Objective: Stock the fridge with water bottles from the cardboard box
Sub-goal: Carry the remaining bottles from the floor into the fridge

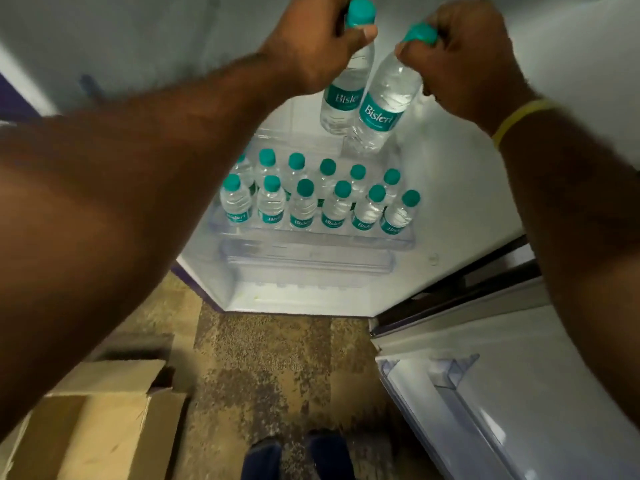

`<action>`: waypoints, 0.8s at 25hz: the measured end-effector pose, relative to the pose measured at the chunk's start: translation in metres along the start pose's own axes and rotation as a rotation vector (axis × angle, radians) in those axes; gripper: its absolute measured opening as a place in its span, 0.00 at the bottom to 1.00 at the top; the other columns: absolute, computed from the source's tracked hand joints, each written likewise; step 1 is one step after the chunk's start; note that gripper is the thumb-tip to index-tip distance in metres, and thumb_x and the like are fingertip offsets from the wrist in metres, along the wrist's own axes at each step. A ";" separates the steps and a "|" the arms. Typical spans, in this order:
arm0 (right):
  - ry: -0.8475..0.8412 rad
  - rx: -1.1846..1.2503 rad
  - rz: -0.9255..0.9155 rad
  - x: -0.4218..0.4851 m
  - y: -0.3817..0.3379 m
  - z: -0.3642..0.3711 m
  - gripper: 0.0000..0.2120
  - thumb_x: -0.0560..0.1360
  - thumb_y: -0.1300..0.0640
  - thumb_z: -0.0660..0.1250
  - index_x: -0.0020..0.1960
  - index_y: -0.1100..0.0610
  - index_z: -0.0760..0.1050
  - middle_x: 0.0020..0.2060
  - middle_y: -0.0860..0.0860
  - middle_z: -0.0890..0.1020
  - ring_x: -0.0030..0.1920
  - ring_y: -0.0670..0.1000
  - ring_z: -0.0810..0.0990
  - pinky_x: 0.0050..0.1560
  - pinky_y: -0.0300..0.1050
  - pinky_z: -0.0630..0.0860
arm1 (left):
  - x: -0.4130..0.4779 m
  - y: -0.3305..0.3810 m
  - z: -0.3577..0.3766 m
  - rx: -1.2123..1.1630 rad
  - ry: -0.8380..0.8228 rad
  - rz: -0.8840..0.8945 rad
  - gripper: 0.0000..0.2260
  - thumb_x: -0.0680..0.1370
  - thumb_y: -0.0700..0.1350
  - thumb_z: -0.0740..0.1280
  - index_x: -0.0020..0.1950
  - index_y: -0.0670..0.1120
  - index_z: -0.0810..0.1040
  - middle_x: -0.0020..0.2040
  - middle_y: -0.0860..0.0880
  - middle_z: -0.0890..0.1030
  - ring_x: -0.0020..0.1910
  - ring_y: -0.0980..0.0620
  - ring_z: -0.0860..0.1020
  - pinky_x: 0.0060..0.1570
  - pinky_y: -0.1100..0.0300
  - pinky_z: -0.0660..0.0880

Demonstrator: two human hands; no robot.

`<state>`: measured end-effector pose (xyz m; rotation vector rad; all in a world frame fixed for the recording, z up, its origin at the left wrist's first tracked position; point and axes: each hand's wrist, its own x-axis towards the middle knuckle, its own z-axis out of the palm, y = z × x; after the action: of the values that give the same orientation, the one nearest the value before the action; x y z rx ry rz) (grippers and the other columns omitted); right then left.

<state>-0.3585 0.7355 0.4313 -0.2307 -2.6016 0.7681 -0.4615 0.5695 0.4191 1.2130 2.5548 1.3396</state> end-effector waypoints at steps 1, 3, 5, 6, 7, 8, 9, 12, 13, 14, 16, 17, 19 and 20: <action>0.012 -0.033 0.015 0.004 0.011 0.005 0.19 0.75 0.47 0.67 0.49 0.64 0.79 0.39 0.57 0.78 0.34 0.46 0.75 0.35 0.31 0.70 | 0.010 -0.003 0.009 0.020 -0.008 -0.009 0.17 0.81 0.53 0.62 0.65 0.45 0.74 0.56 0.53 0.78 0.51 0.60 0.75 0.44 0.81 0.66; 0.007 -0.111 0.065 0.010 0.032 0.020 0.18 0.75 0.49 0.67 0.53 0.64 0.78 0.43 0.56 0.79 0.40 0.49 0.76 0.37 0.28 0.69 | 0.026 -0.014 0.027 0.094 -0.041 -0.023 0.17 0.81 0.53 0.63 0.66 0.44 0.74 0.58 0.50 0.78 0.50 0.59 0.74 0.46 0.77 0.67; -0.030 -0.178 0.119 0.012 0.053 0.037 0.17 0.76 0.49 0.67 0.57 0.63 0.77 0.49 0.57 0.81 0.46 0.52 0.78 0.46 0.33 0.74 | 0.035 -0.027 0.048 0.152 -0.094 -0.051 0.18 0.81 0.52 0.64 0.66 0.44 0.74 0.60 0.48 0.78 0.50 0.58 0.73 0.50 0.70 0.67; -0.054 -0.195 0.143 0.012 0.063 0.044 0.18 0.77 0.49 0.67 0.58 0.62 0.77 0.52 0.57 0.81 0.49 0.53 0.79 0.49 0.38 0.76 | 0.038 -0.033 0.057 0.174 -0.125 -0.068 0.18 0.80 0.52 0.64 0.66 0.44 0.73 0.61 0.47 0.78 0.51 0.56 0.73 0.51 0.68 0.67; -0.079 -0.215 0.163 0.012 0.071 0.051 0.18 0.77 0.49 0.67 0.59 0.61 0.76 0.53 0.57 0.80 0.51 0.52 0.79 0.51 0.41 0.76 | 0.040 -0.040 0.065 0.201 -0.155 -0.080 0.18 0.80 0.52 0.65 0.66 0.43 0.74 0.61 0.46 0.78 0.51 0.55 0.74 0.51 0.67 0.68; -0.110 -0.241 0.178 0.013 0.080 0.056 0.18 0.77 0.49 0.66 0.60 0.61 0.75 0.55 0.57 0.80 0.52 0.52 0.78 0.51 0.42 0.75 | 0.043 -0.046 0.072 0.229 -0.185 -0.085 0.18 0.80 0.52 0.65 0.65 0.43 0.74 0.61 0.45 0.78 0.52 0.53 0.74 0.50 0.65 0.68; -0.155 -0.265 0.195 0.013 0.087 0.060 0.19 0.78 0.48 0.66 0.61 0.61 0.75 0.56 0.57 0.80 0.53 0.53 0.78 0.52 0.42 0.74 | 0.044 -0.052 0.079 0.252 -0.212 -0.093 0.19 0.79 0.52 0.66 0.65 0.42 0.74 0.61 0.44 0.78 0.52 0.52 0.75 0.50 0.64 0.68; -0.301 -0.298 0.217 0.012 0.103 0.071 0.19 0.78 0.48 0.65 0.62 0.61 0.74 0.58 0.57 0.79 0.57 0.56 0.77 0.55 0.46 0.73 | 0.044 -0.064 0.095 0.291 -0.303 -0.123 0.18 0.78 0.52 0.67 0.64 0.42 0.75 0.60 0.44 0.78 0.51 0.51 0.73 0.49 0.61 0.68; -0.348 -0.306 0.219 0.012 0.107 0.074 0.19 0.78 0.49 0.65 0.62 0.61 0.73 0.58 0.58 0.78 0.57 0.57 0.77 0.55 0.47 0.73 | 0.044 -0.068 0.100 0.316 -0.338 -0.127 0.18 0.78 0.52 0.67 0.63 0.42 0.76 0.60 0.43 0.78 0.52 0.50 0.74 0.49 0.60 0.68; -0.394 -0.317 0.224 0.011 0.111 0.078 0.18 0.79 0.49 0.65 0.62 0.60 0.73 0.59 0.58 0.78 0.57 0.57 0.77 0.57 0.48 0.73 | 0.043 -0.072 0.103 0.344 -0.374 -0.132 0.19 0.78 0.53 0.68 0.63 0.42 0.76 0.60 0.43 0.78 0.53 0.48 0.75 0.49 0.59 0.68; -0.467 -0.346 0.233 0.009 0.116 0.085 0.19 0.79 0.48 0.64 0.64 0.59 0.72 0.59 0.57 0.78 0.57 0.56 0.76 0.58 0.48 0.72 | 0.040 -0.078 0.109 0.386 -0.435 -0.146 0.19 0.77 0.54 0.68 0.62 0.43 0.76 0.58 0.43 0.78 0.51 0.48 0.74 0.48 0.57 0.67; -0.491 -0.358 0.232 0.008 0.118 0.088 0.19 0.79 0.48 0.64 0.64 0.59 0.72 0.59 0.57 0.78 0.56 0.56 0.76 0.58 0.48 0.72 | 0.039 -0.080 0.112 0.397 -0.458 -0.154 0.19 0.77 0.54 0.68 0.62 0.43 0.76 0.58 0.43 0.78 0.49 0.49 0.73 0.47 0.57 0.67; -0.524 -0.376 0.229 0.008 0.122 0.093 0.18 0.79 0.49 0.63 0.64 0.58 0.72 0.59 0.57 0.78 0.55 0.56 0.76 0.57 0.48 0.71 | 0.039 -0.084 0.115 0.411 -0.490 -0.165 0.19 0.78 0.54 0.68 0.62 0.42 0.77 0.58 0.43 0.79 0.49 0.50 0.72 0.47 0.56 0.68; -0.534 -0.384 0.227 0.007 0.123 0.096 0.19 0.79 0.48 0.63 0.64 0.58 0.72 0.59 0.57 0.78 0.55 0.56 0.76 0.58 0.49 0.72 | 0.038 -0.086 0.116 0.418 -0.501 -0.168 0.19 0.78 0.54 0.67 0.62 0.42 0.77 0.58 0.43 0.79 0.49 0.50 0.72 0.48 0.56 0.68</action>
<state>-0.4018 0.7938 0.2932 -0.4983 -3.2665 0.4304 -0.5019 0.6459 0.2975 1.1558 2.5356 0.4016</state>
